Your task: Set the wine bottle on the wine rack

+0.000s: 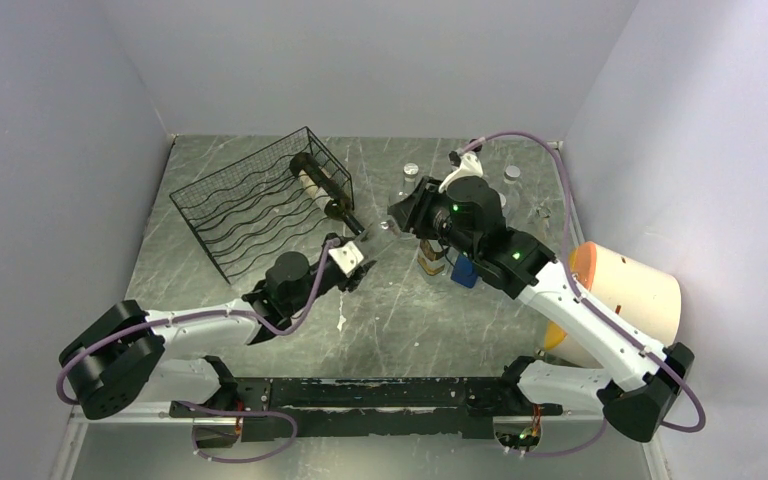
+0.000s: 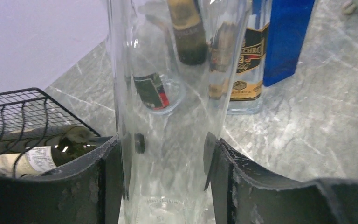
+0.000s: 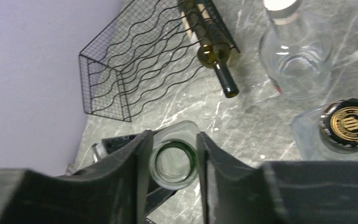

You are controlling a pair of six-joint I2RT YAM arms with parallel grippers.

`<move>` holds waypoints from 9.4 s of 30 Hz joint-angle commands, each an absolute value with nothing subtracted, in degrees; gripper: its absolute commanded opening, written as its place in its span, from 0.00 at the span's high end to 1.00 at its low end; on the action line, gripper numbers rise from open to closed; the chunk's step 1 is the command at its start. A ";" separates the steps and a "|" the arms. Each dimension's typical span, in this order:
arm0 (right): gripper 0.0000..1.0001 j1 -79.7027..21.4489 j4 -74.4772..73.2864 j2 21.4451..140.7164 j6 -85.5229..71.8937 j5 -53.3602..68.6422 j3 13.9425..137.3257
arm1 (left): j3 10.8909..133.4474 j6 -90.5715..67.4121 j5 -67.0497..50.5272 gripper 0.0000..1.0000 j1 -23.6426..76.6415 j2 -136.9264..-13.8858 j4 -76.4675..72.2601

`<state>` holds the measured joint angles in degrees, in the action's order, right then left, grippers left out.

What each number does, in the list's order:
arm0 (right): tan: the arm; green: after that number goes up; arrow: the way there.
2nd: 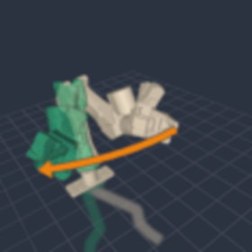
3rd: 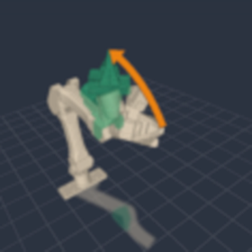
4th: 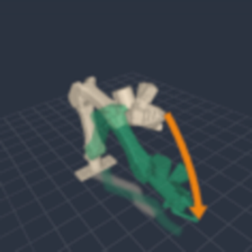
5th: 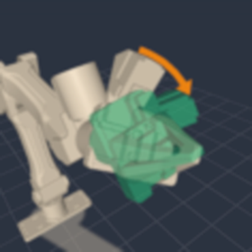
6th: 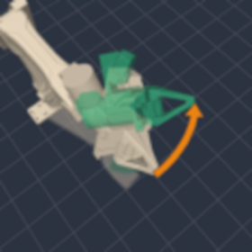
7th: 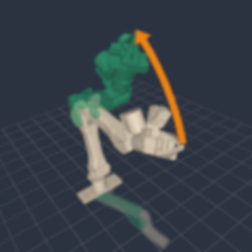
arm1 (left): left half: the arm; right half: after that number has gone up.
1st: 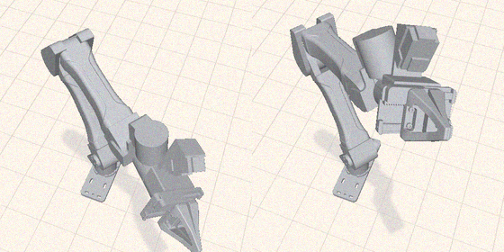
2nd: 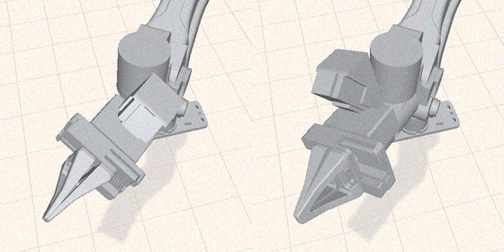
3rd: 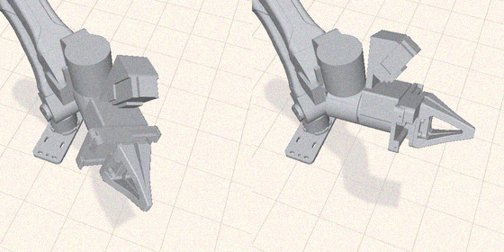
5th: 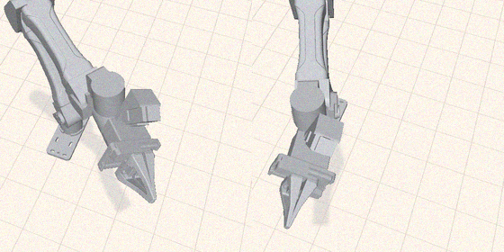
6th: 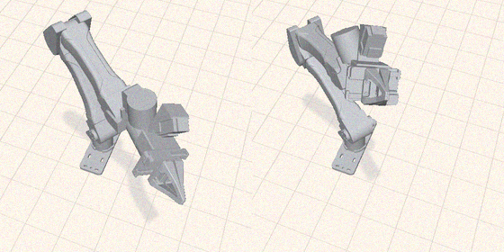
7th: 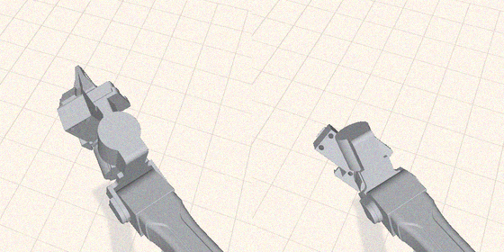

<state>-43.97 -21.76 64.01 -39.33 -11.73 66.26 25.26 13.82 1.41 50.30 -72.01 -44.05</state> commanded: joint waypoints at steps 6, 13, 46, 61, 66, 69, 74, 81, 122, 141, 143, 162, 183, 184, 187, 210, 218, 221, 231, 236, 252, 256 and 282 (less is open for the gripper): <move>0.34 -44.04 -27.83 61.14 -28.61 -11.94 72.44 | 32.46 27.09 -0.20 0.93 50.01 -68.83 -38.60; 0.29 -44.06 -39.16 60.39 -13.70 -9.08 78.90 | 35.97 42.42 -1.48 0.93 50.01 -67.08 -36.60; 0.22 -44.10 -45.85 63.93 -2.93 6.87 81.81 | 51.32 79.46 -9.47 0.93 53.28 -67.76 -23.40; 0.36 -44.05 -44.74 62.60 -5.33 8.00 75.56 | 50.86 75.46 -11.31 0.93 53.35 -67.68 -24.10; 0.57 -44.03 -44.85 63.14 -6.09 7.70 75.63 | 51.28 73.77 -11.18 0.93 53.31 -67.92 -22.63; 0.77 -44.03 -44.83 63.60 -6.63 5.89 76.37 | 52.11 72.65 -10.09 0.86 53.32 -68.39 -21.11; 1.00 -44.06 -43.50 63.54 -8.07 3.09 77.68 | 50.54 70.36 -8.38 0.17 53.28 -68.37 -22.34; 1.00 -44.04 -40.93 62.93 -10.66 -0.29 79.23 | 48.25 64.34 -8.09 0.05 53.36 -64.92 -21.63; 1.00 -54.73 1.81 85.32 -20.74 -3.20 58.26 | 65.92 -7.50 29.48 0.05 53.26 -55.24 17.40; 1.00 -56.12 16.14 102.39 -22.93 -7.96 66.56 | 68.98 -9.14 27.05 0.05 53.20 -57.45 21.64; 1.00 -56.08 17.23 103.60 -23.39 -8.21 67.41 | 69.93 -9.43 27.08 0.05 53.17 -58.07 22.64; 1.00 -55.82 29.25 123.90 -27.02 -20.85 80.85 | 69.91 -11.09 29.25 0.05 53.17 -55.54 27.70; 0.91 -53.34 22.97 131.41 -26.26 -14.29 91.39 | 69.61 -11.49 29.66 0.05 53.22 -55.38 29.27; 0.88 -53.22 22.23 131.66 -26.76 -13.99 92.02 | 69.68 -11.51 29.65 0.05 53.18 -55.37 29.33; 0.77 -52.68 22.13 131.86 -28.12 -13.33 92.17 | 69.95 -11.60 29.70 0.05 53.17 -55.46 29.52; 0.11 -51.77 23.19 121.39 -29.36 -12.60 83.47 | 71.87 -10.55 29.82 0.05 53.20 -54.96 28.15; 0.14 -51.77 18.53 116.10 -29.80 -13.24 79.61 | 71.15 -10.76 30.14 0.05 53.19 -53.93 28.36; 0.20 -51.80 14.50 113.21 -30.52 -13.25 78.40 | 70.78 -10.97 30.36 0.05 53.18 -53.40 28.59; 0.39 -52.11 -0.94 110.50 -37.18 -16.42 75.11 | 69.01 -11.25 30.68 0.05 53.18 -52.80 28.31; 0.46 -52.04 -2.43 112.86 -38.32 -16.01 75.89 | 69.07 -11.34 30.65 0.05 53.20 -53.20 28.76; 0.72 -50.70 -2.03 118.99 -38.77 -11.53 80.41 | 69.16 -11.07 31.20 0.05 53.20 -53.05 29.19; 0.73 -50.37 -1.15 119.27 -38.81 -9.95 80.02 | 69.26 -11.16 31.28 0.05 53.18 -53.01 29.44; 0.27 -49.29 -1.10 100.09 -31.00 -7.67 75.36 | 71.74 -10.76 29.52 0.05 53.23 -50.62 28.92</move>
<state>-49.54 -1.54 106.89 -33.95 -7.92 77.52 69.58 -11.18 30.20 53.06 -52.21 29.04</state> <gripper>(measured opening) 0.727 0.950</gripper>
